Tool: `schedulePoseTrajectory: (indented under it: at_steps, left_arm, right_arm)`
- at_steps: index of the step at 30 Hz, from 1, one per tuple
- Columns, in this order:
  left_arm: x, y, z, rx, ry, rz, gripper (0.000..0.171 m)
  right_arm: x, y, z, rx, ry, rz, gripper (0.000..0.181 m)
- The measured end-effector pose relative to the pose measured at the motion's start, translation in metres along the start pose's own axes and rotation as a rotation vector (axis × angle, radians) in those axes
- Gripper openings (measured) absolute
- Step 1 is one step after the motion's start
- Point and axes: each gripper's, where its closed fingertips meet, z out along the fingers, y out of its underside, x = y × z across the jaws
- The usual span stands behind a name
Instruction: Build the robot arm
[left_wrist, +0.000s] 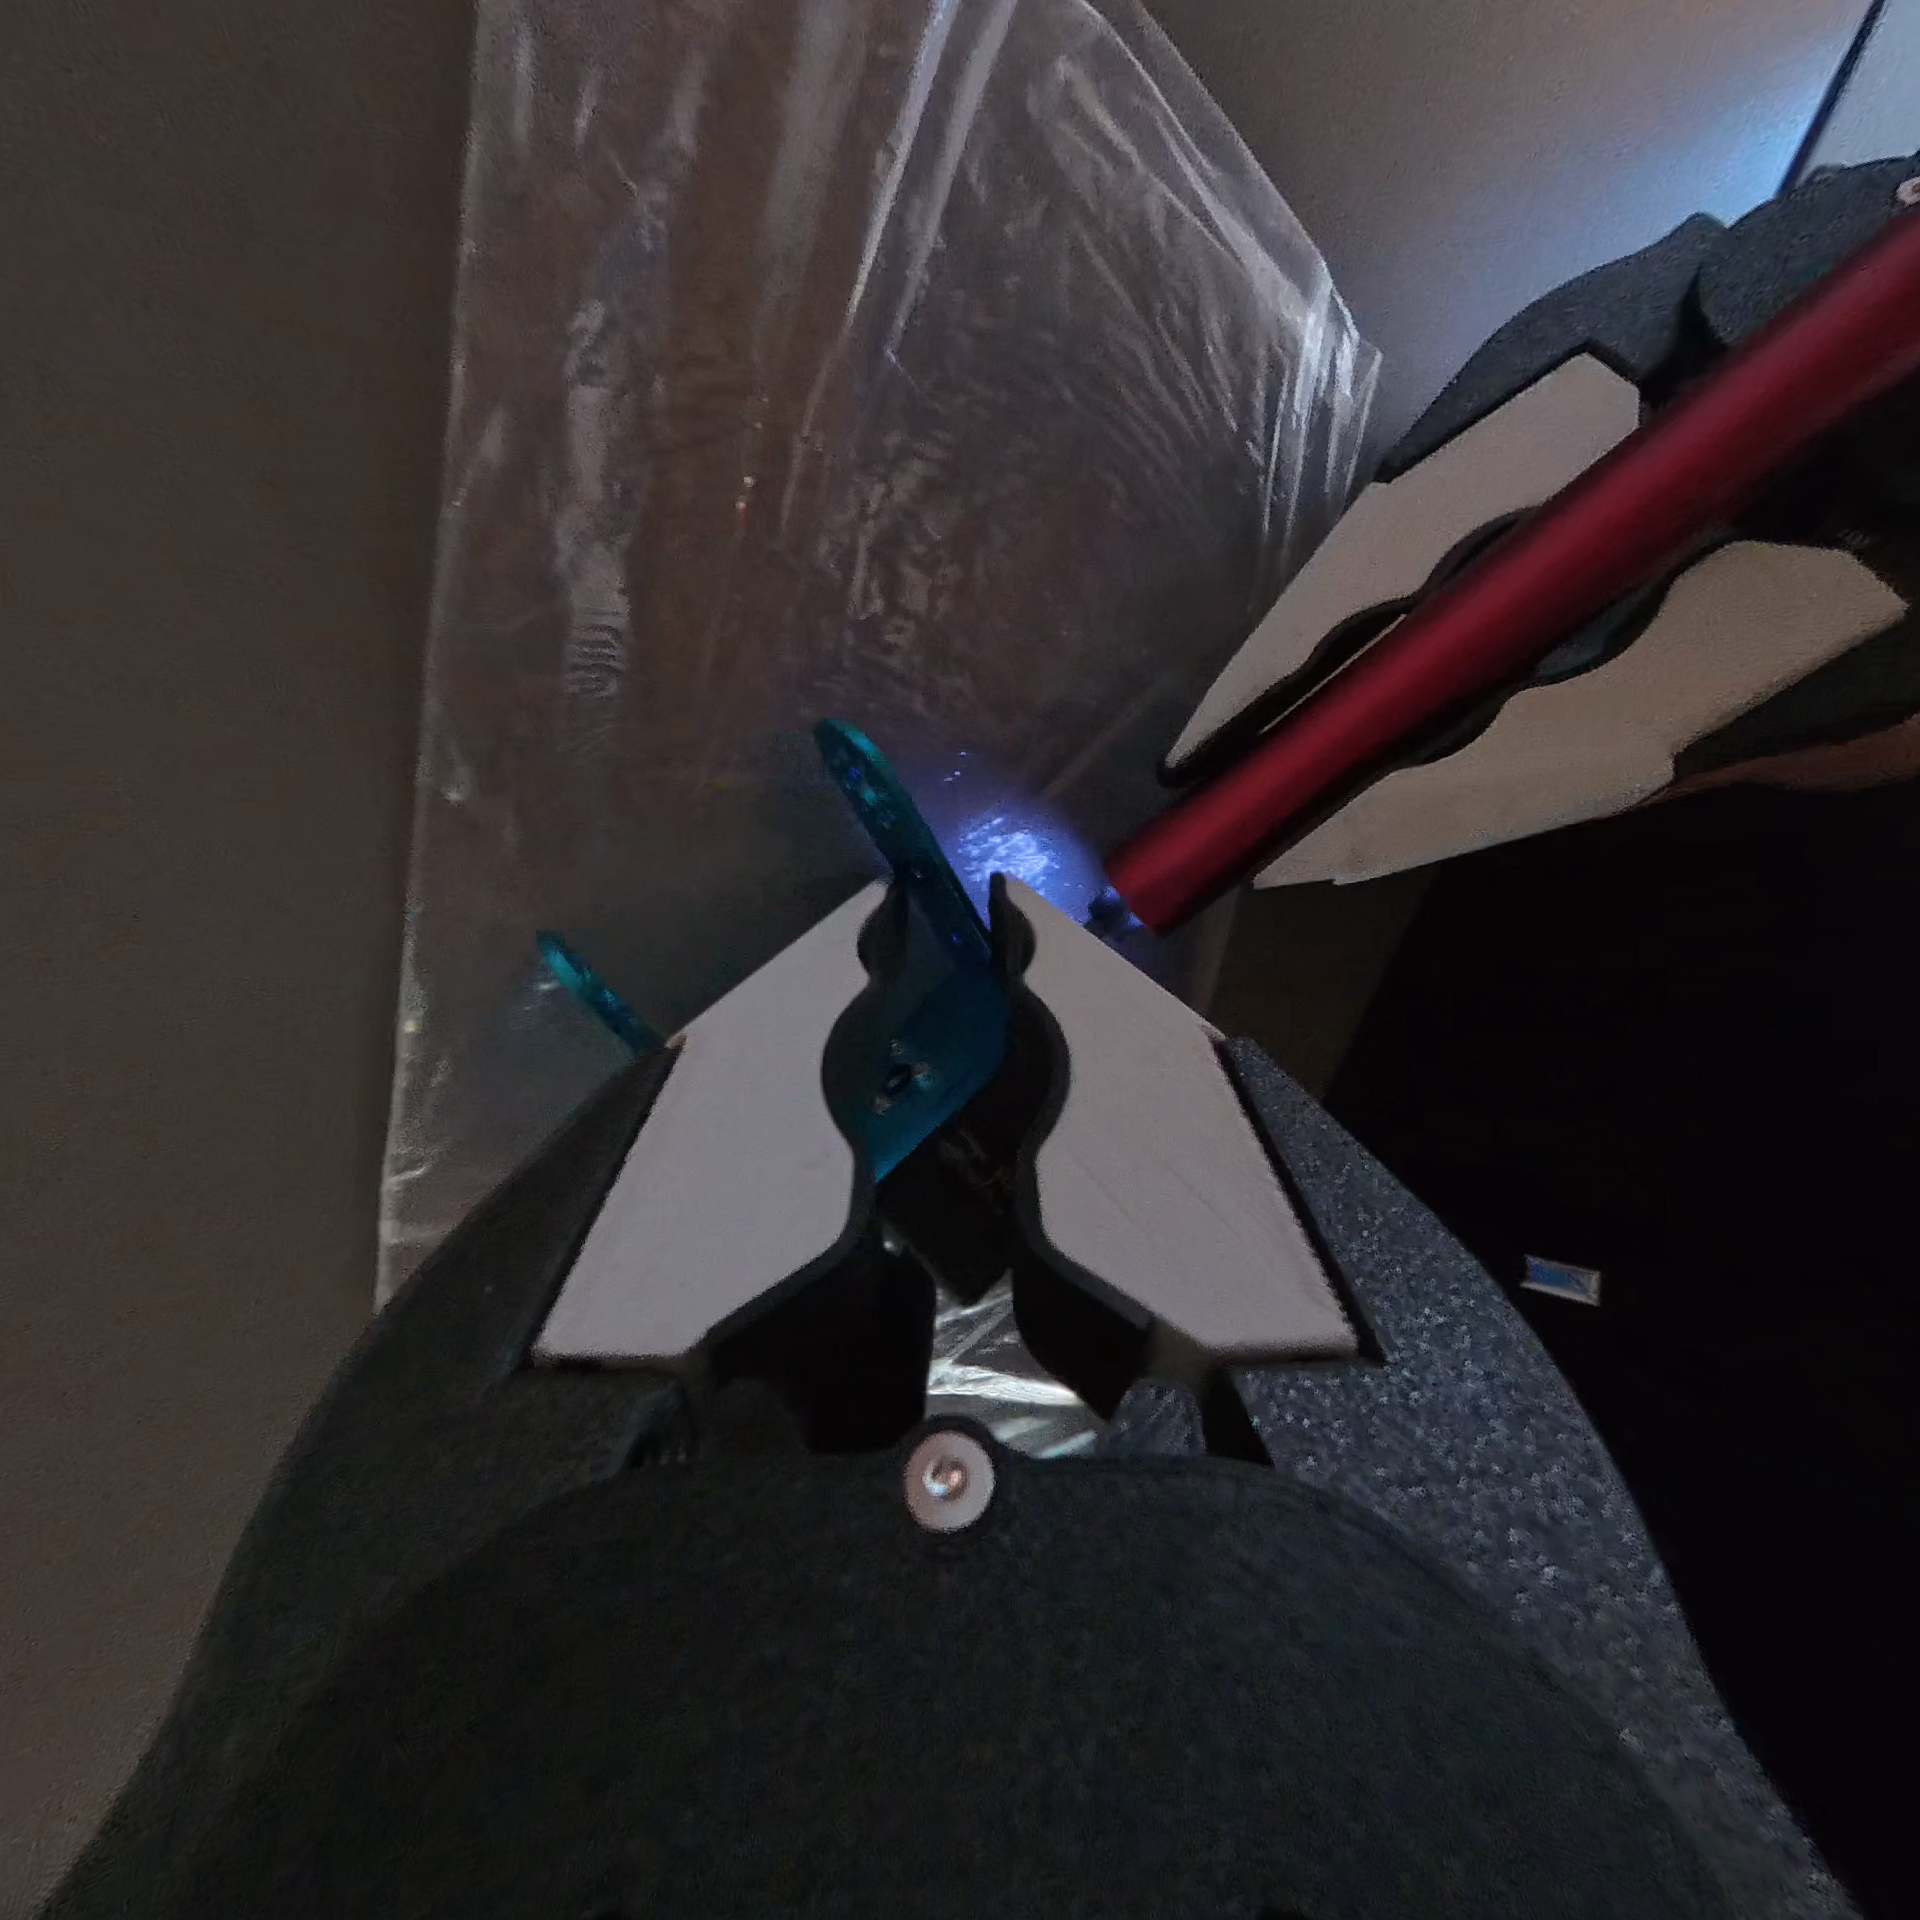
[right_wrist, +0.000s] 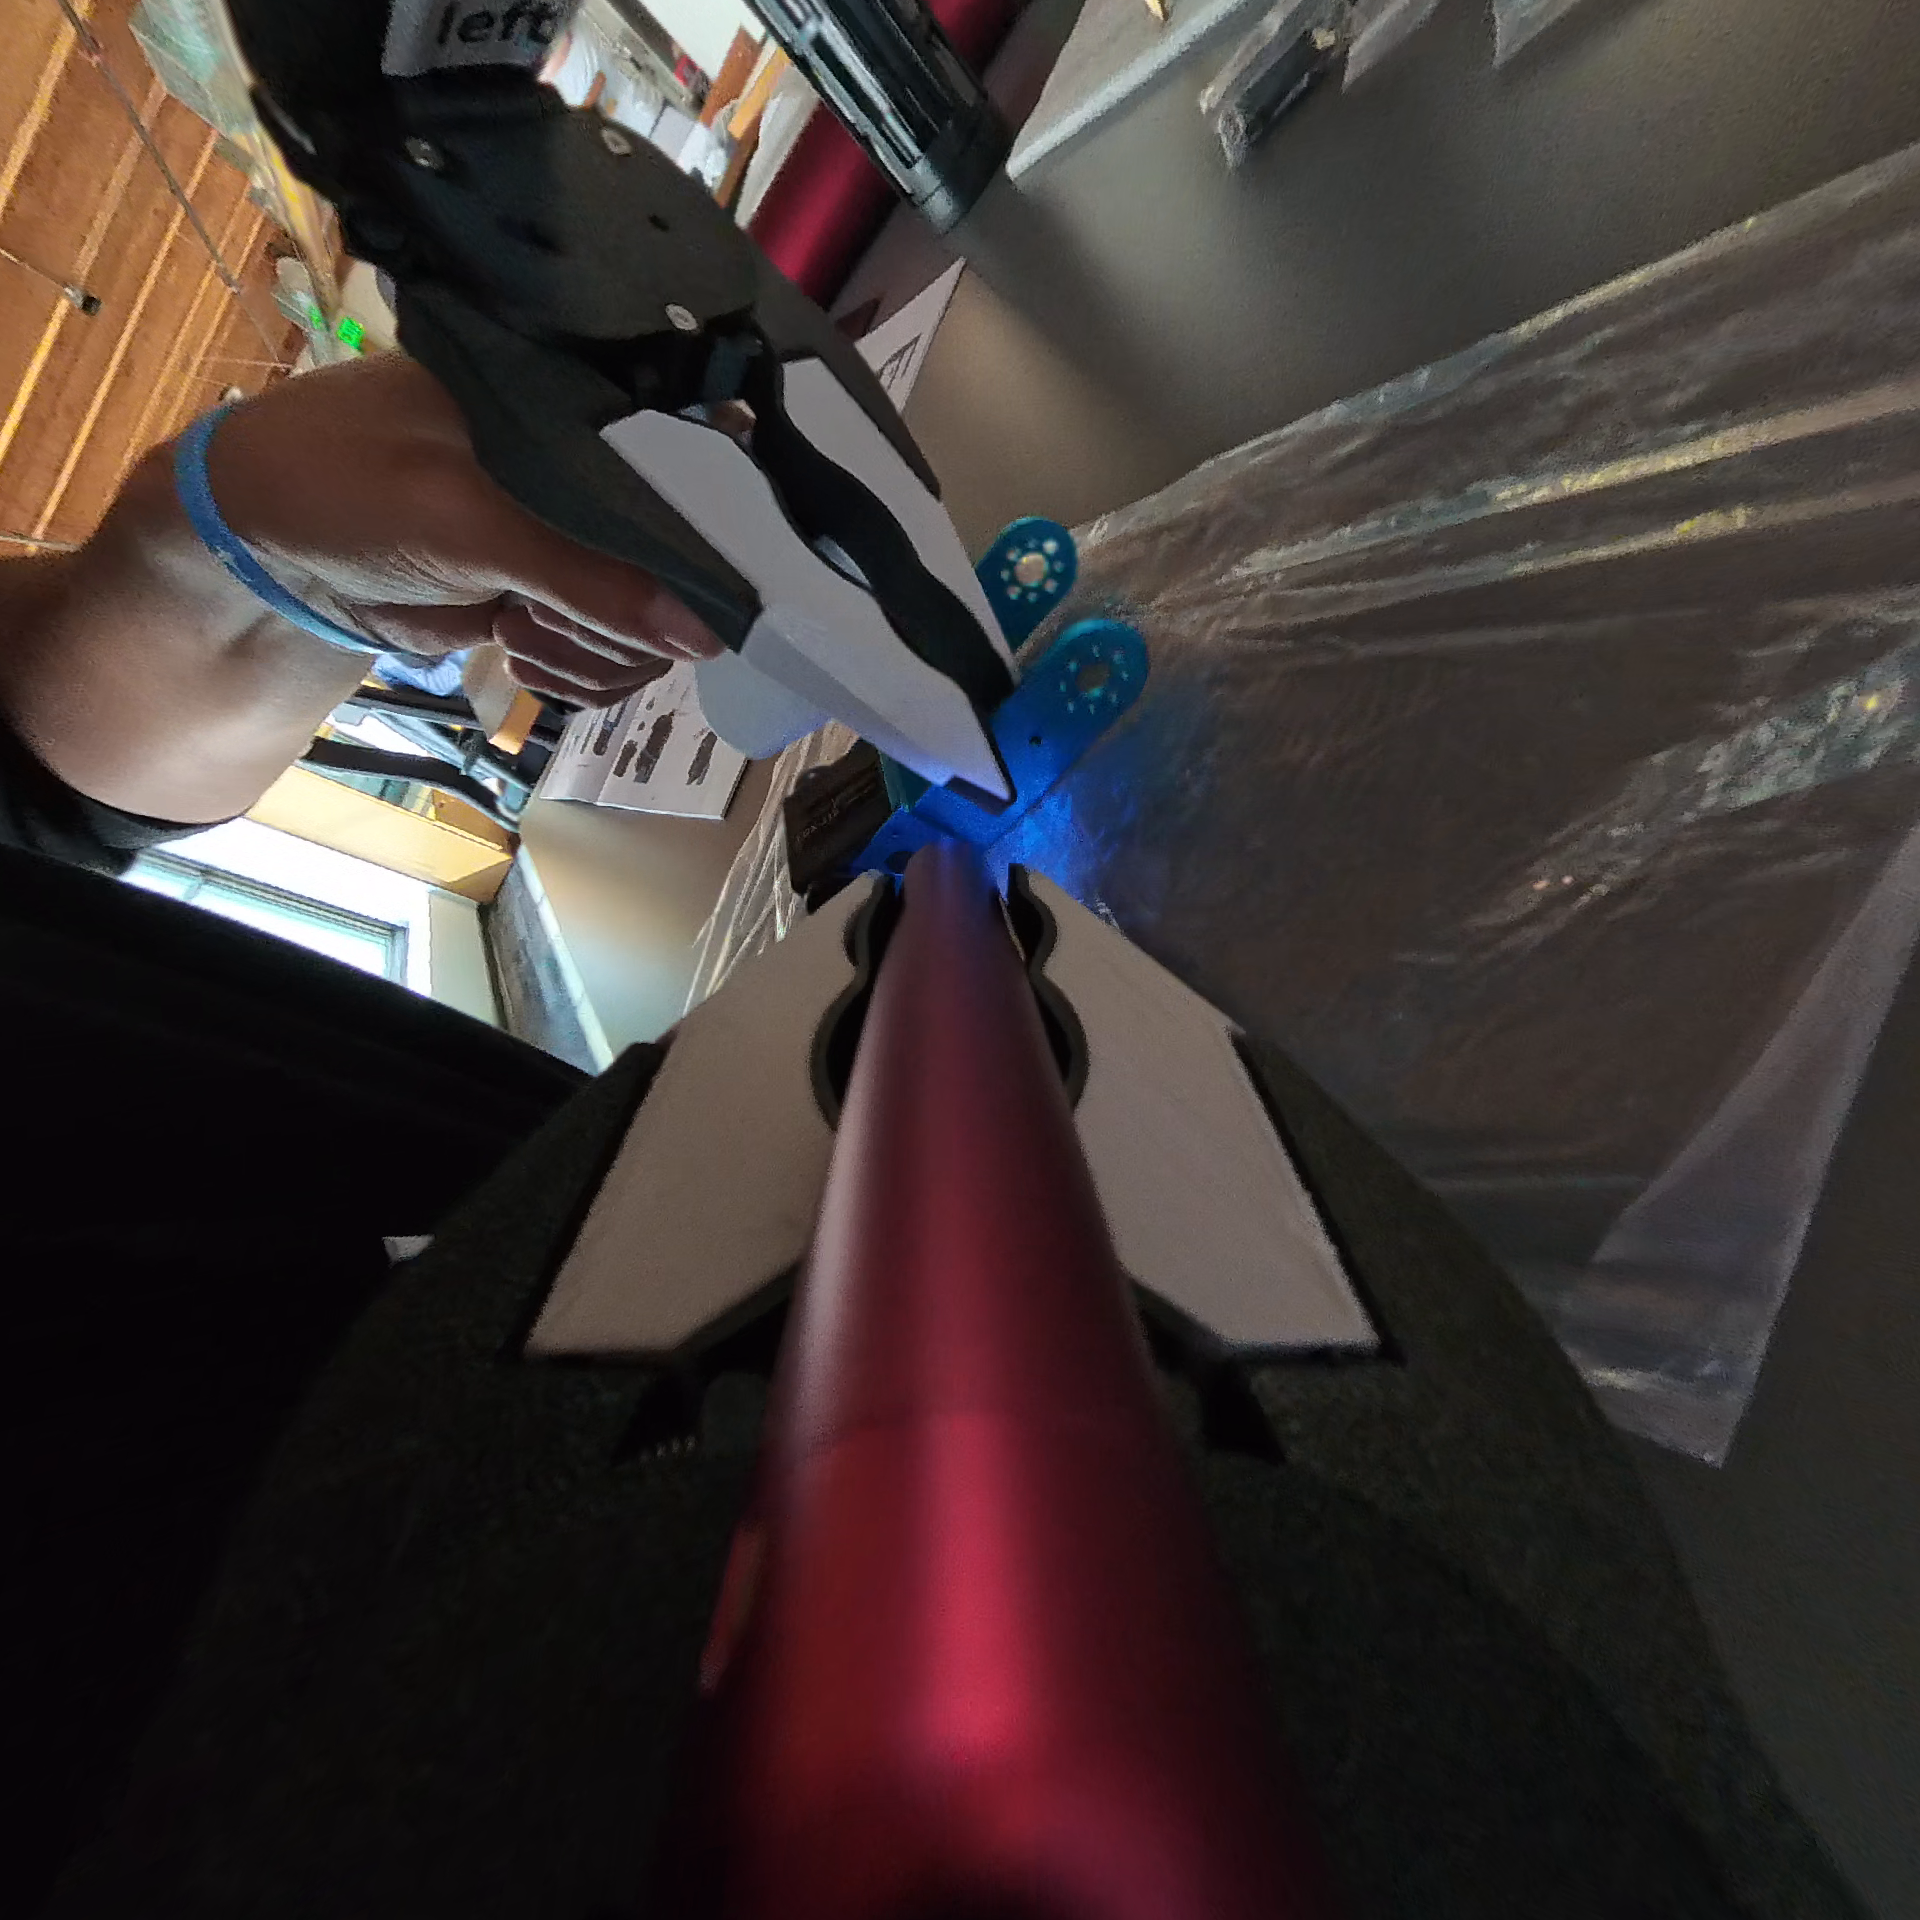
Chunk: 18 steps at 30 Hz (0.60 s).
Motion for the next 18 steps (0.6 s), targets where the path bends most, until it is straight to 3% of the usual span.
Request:
schedulePoseTrajectory:
  at_steps: [5, 8, 11, 14, 18]
  left_arm:
    - [0.008, -0.003, -0.002, 0.048, 0.006, -0.035, 0.008]
    - [0.008, -0.019, -0.025, 0.195, 0.007, -0.085, 0.001]
    - [0.001, -0.023, -0.05, 0.347, 0.029, -0.197, 0.0]
    - [0.006, -0.024, -0.067, 0.481, 0.164, -0.346, 0.001]
    - [0.013, -0.029, -0.088, 0.669, 0.388, -0.536, 0.001]
  right_arm:
    - [-0.012, -0.003, 0.002, 0.022, -0.02, -0.103, 0.022]
    - [-0.025, -0.012, -0.009, 0.06, -0.067, -0.137, 0.022]
    - [-0.038, -0.029, -0.038, 0.115, -0.07, -0.294, 0.022]
    - [-0.037, -0.045, -0.06, 0.157, -0.026, -0.414, 0.022]
    - [-0.037, -0.053, -0.066, 0.134, -0.038, -0.464, 0.023]
